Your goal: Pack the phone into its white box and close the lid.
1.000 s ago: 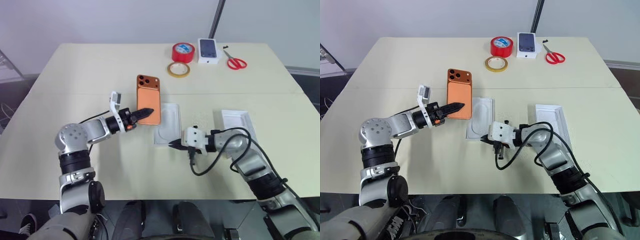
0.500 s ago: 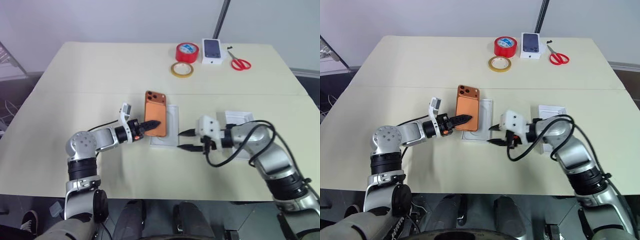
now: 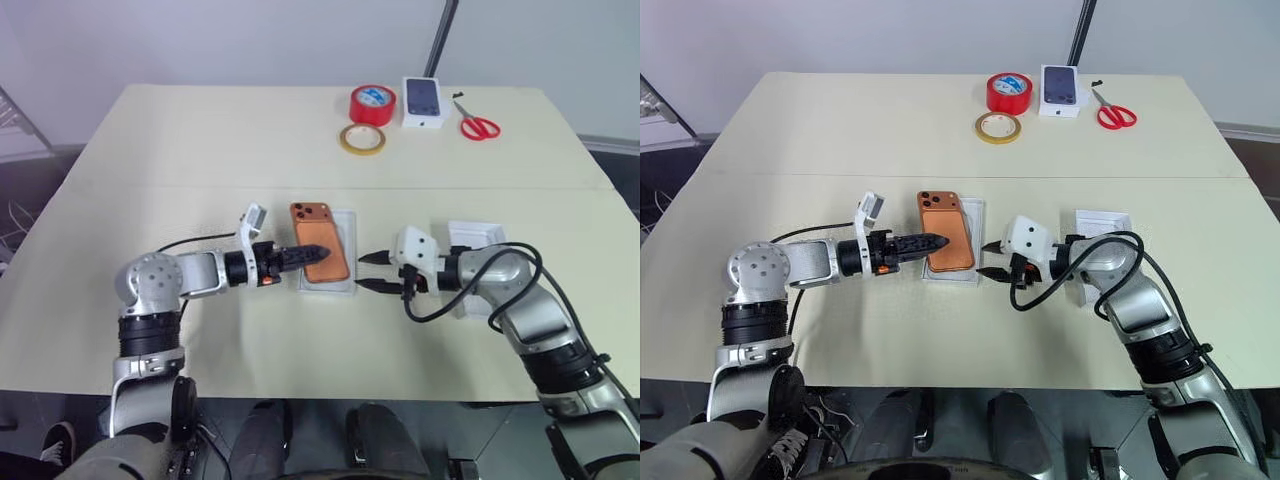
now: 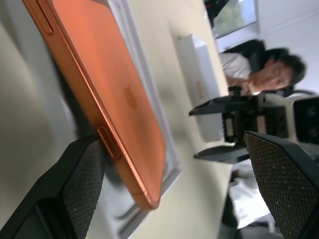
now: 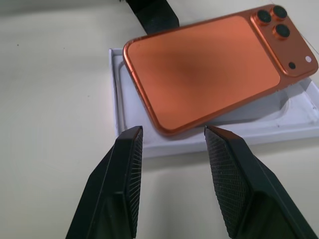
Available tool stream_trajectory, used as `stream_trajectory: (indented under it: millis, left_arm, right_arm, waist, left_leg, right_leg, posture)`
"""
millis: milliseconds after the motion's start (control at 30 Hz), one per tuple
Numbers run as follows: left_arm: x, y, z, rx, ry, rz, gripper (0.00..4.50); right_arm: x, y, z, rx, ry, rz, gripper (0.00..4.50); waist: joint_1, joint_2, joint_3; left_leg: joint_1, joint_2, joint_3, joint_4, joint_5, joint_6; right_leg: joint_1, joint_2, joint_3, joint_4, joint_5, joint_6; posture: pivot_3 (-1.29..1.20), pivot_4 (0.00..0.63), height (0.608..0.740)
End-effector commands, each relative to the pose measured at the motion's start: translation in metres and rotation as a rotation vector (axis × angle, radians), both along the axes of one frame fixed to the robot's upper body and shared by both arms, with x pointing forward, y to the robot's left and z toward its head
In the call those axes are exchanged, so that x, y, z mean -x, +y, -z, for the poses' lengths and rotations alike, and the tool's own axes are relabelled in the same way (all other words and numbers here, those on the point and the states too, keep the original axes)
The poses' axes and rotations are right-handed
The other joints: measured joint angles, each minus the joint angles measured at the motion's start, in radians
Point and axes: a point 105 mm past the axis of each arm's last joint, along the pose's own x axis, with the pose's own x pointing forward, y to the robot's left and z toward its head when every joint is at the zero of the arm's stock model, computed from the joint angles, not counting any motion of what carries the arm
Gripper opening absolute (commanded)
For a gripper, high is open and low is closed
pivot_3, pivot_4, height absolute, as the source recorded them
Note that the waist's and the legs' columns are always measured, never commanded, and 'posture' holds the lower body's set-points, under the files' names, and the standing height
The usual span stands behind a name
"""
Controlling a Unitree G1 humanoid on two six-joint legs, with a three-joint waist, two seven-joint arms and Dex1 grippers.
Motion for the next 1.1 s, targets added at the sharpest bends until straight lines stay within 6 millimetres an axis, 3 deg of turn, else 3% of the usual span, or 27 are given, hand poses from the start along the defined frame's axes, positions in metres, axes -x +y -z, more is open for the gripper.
stream_trajectory:
  millis: [33, 133, 500, 733, 867, 1067, 1100]
  left_arm:
    - [-0.009, 0.005, -0.011, -0.044, -0.103, -0.037, 4.48]
    - [-0.016, 0.005, -0.015, -0.012, -0.128, -0.061, 4.48]
    - [-0.031, -0.015, 0.004, -0.067, -0.165, -0.116, 4.48]
    - [-0.021, -0.022, -0.006, -0.034, -0.191, -0.037, 4.48]
    - [-0.023, -0.015, -0.011, -0.017, -0.201, -0.063, 3.2]
    - [-0.029, -0.011, -0.013, -0.028, -0.227, -0.094, 0.08]
    - [-0.029, -0.012, -0.012, -0.028, -0.225, -0.094, 0.08]
  right_arm:
    - [-0.004, 0.004, -0.01, -0.012, -0.056, -0.01, 2.03]
    - [-0.006, 0.005, -0.009, -0.009, -0.06, -0.008, 2.03]
    - [-0.012, 0.006, -0.01, -0.013, -0.087, 0.011, 2.03]
    - [-0.013, 0.005, -0.008, -0.011, -0.097, 0.019, 2.03]
    - [-0.015, 0.002, -0.007, -0.002, -0.103, 0.034, 2.03]
    - [-0.017, 0.002, -0.005, 0.001, -0.107, 0.039, 2.03]
    - [-0.017, 0.002, -0.005, 0.0, -0.108, 0.039, 2.03]
  waist:
    - [0.0, 0.0, 0.0]
    - [0.002, 0.0, 0.0]
    - [0.002, 0.0, 0.0]
    - [0.002, 0.0, 0.0]
    - [0.002, 0.0, 0.0]
    - [0.001, 0.0, 0.0]
    - [0.001, 0.0, 0.0]
  left_leg:
    - [0.0, 0.0, 0.0, 0.0, 0.0, 0.0]
    - [0.0, 0.0, 0.0, 0.0, 0.0, 0.0]
    - [0.0, 0.0, 0.0, 0.0, 0.0, 0.001]
    - [-0.001, 0.0, 0.0, 0.001, -0.001, 0.002]
    - [-0.001, 0.0, 0.0, 0.001, -0.001, 0.002]
    - [-0.001, 0.0, 0.0, 0.001, -0.001, 0.002]
    - [-0.001, 0.0, 0.0, 0.001, -0.001, 0.002]
  right_leg:
    - [0.0, 0.0, 0.0, 0.0, 0.0, 0.0]
    - [0.0, 0.0, 0.0, 0.0, 0.0, 0.0]
    - [0.0, 0.0, 0.0, 0.0, 0.0, 0.0]
    - [0.0, 0.0, 0.0, 0.0, 0.0, 0.0]
    - [0.0, 0.0, 0.0, 0.0, 0.0, 0.0]
    - [0.0, 0.0, 0.0, 0.0, 0.0, 0.0]
    - [0.0, 0.0, 0.0, 0.0, 0.0, 0.0]
  posture:
    - [0.0, 0.15, 0.74]
    - [0.0, 0.15, 0.74]
    - [0.0, 0.15, 0.74]
    - [0.0, 0.15, 0.74]
    - [0.0, 0.15, 0.74]
    - [0.0, 0.15, 0.74]
    - [0.0, 0.15, 0.74]
